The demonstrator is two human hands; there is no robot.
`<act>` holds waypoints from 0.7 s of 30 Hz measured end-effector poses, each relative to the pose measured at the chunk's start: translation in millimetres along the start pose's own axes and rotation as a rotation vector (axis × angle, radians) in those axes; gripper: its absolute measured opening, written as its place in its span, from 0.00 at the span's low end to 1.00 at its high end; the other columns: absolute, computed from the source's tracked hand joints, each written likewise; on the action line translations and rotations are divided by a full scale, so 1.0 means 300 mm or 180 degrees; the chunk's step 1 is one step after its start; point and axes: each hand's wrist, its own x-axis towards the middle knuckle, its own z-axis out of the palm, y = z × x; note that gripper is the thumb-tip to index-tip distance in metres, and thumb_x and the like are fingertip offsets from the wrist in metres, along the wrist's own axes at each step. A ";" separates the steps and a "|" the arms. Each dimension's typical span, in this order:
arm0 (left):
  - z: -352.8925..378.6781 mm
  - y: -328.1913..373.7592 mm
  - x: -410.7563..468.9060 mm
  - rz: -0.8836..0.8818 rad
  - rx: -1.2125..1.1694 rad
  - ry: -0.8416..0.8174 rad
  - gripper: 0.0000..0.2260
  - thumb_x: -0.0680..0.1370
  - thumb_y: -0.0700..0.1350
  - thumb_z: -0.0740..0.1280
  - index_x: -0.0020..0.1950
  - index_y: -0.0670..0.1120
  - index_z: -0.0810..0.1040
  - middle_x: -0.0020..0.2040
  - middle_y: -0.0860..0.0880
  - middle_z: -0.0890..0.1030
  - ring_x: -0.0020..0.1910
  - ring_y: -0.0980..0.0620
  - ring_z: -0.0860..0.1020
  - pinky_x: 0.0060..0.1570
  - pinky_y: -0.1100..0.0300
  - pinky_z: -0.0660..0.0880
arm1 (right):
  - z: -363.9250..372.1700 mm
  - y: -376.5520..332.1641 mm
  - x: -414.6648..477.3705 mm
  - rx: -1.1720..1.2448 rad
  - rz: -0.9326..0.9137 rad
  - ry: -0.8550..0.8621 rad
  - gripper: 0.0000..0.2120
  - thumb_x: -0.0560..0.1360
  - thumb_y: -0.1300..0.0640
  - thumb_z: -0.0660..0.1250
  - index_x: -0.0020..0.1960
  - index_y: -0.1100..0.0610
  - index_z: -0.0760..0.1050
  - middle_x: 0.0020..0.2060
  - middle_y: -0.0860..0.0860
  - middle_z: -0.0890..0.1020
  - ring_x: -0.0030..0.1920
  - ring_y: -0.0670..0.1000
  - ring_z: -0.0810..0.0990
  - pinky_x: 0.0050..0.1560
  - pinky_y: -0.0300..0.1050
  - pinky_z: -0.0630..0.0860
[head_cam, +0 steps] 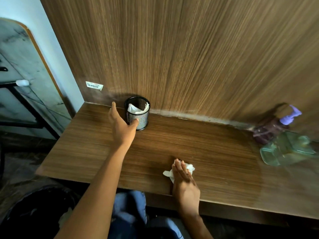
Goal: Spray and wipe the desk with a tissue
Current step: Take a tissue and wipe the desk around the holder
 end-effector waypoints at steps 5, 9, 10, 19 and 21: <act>-0.009 0.023 -0.128 0.0601 0.0081 0.0197 0.24 0.71 0.32 0.67 0.66 0.42 0.69 0.63 0.41 0.75 0.63 0.45 0.73 0.64 0.54 0.69 | -0.047 -0.129 -0.099 0.0724 0.0312 -0.0451 0.17 0.66 0.60 0.64 0.53 0.53 0.82 0.53 0.45 0.83 0.53 0.43 0.82 0.45 0.30 0.76; -0.022 0.013 -0.272 0.0427 -0.0092 -0.1171 0.12 0.74 0.32 0.64 0.55 0.45 0.77 0.52 0.50 0.81 0.54 0.48 0.80 0.49 0.71 0.73 | -0.120 -0.164 -0.075 0.2265 0.1484 -0.0712 0.15 0.74 0.62 0.60 0.50 0.48 0.82 0.51 0.45 0.83 0.54 0.47 0.81 0.52 0.37 0.75; -0.014 0.002 -0.302 0.0366 -0.0058 -0.1485 0.11 0.75 0.33 0.64 0.52 0.47 0.77 0.50 0.50 0.81 0.53 0.47 0.80 0.48 0.72 0.73 | -0.142 -0.159 -0.040 0.2724 0.1836 -0.0586 0.15 0.73 0.67 0.63 0.44 0.48 0.82 0.46 0.48 0.85 0.49 0.51 0.83 0.49 0.41 0.78; -0.057 0.069 -0.454 -0.0261 -0.0560 -0.2187 0.17 0.74 0.30 0.63 0.52 0.51 0.79 0.48 0.50 0.80 0.43 0.52 0.80 0.42 0.60 0.81 | -0.346 -0.165 0.145 0.4937 0.3702 0.0117 0.08 0.73 0.73 0.63 0.47 0.64 0.77 0.41 0.58 0.80 0.40 0.55 0.79 0.41 0.49 0.75; -0.054 0.075 -0.460 0.0078 -0.0408 -0.2082 0.21 0.70 0.29 0.65 0.46 0.57 0.79 0.50 0.51 0.81 0.49 0.51 0.81 0.51 0.58 0.78 | -0.354 -0.164 0.148 0.5008 0.3831 -0.0043 0.09 0.73 0.72 0.63 0.51 0.65 0.76 0.41 0.58 0.80 0.39 0.54 0.78 0.37 0.47 0.75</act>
